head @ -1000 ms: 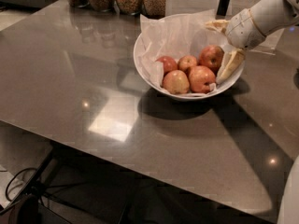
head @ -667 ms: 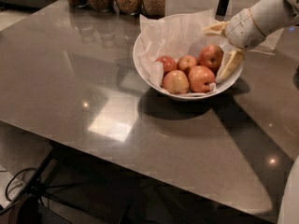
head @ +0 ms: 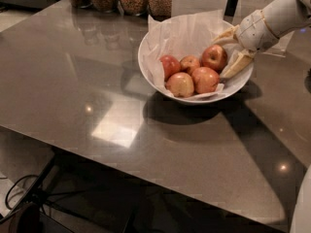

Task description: Pick apple from white bowl

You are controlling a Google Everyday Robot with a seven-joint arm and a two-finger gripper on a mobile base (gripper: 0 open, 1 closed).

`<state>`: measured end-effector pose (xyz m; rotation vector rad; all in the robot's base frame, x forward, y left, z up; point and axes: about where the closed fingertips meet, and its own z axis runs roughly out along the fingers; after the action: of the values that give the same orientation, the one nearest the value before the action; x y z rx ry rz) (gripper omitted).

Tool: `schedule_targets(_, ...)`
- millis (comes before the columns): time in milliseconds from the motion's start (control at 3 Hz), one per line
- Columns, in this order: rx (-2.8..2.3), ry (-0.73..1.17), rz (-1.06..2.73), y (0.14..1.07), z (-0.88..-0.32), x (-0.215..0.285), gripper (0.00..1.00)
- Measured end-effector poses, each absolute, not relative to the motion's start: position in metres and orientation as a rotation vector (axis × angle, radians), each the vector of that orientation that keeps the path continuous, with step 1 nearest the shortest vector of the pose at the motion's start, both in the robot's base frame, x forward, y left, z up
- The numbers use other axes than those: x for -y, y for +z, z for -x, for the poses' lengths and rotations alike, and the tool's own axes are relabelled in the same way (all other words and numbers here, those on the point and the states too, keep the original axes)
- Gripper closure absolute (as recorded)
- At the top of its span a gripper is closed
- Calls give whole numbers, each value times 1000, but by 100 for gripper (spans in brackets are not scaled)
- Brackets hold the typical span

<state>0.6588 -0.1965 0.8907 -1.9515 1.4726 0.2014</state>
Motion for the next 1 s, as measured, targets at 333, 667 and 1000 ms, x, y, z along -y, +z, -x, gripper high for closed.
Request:
schedule_targets(333,-1473,201,1951,891,-659,196,89)
schedule_targets(667,-1473,201,1951,891,-659,196,100)
schedule_targets(1000,-1473,201,1951,891,-659,196,100)
